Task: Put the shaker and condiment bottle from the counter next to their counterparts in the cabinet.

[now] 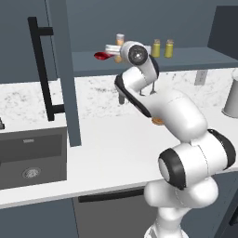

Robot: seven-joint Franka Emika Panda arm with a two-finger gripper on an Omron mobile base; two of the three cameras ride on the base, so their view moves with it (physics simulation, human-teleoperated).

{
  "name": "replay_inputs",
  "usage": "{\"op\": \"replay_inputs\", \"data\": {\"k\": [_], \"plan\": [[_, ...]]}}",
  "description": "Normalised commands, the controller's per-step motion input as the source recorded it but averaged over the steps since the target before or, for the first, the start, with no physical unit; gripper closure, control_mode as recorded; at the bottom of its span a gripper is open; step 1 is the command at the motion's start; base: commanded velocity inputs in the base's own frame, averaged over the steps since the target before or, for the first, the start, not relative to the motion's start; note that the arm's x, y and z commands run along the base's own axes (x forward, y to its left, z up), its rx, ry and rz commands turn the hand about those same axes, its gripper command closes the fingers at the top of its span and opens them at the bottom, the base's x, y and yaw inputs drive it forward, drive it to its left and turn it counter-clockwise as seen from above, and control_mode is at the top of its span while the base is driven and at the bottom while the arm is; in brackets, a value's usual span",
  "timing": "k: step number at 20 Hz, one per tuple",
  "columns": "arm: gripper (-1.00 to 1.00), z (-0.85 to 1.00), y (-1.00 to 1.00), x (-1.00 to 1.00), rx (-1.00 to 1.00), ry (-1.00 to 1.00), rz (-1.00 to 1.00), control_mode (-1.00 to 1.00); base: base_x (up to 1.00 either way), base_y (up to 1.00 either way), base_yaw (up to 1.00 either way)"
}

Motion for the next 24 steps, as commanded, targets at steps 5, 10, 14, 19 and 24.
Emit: {"op": "replay_inputs", "data": {"k": [5, 10, 14, 19, 24], "plan": [[-1.00, 0.05, -0.03, -0.62, 0.03, 0.00, 0.00, -1.00, 0.00, 0.00, 0.00], [-1.00, 0.10, 0.00, -0.72, 0.05, 0.00, 0.00, -1.00, 0.00, 0.00, 0.00], [-1.00, 0.19, -0.19, -0.67, 0.07, 0.00, 0.01, -1.00, 0.00, 0.00, 0.00], [-1.00, 0.14, -0.18, -0.58, 0.06, 0.00, 0.04, -1.00, 0.00, 0.00, 0.00], [-1.00, 0.01, -0.03, -0.70, 0.04, 0.00, 0.02, -1.00, 0.00, 0.00, 0.00]]}}
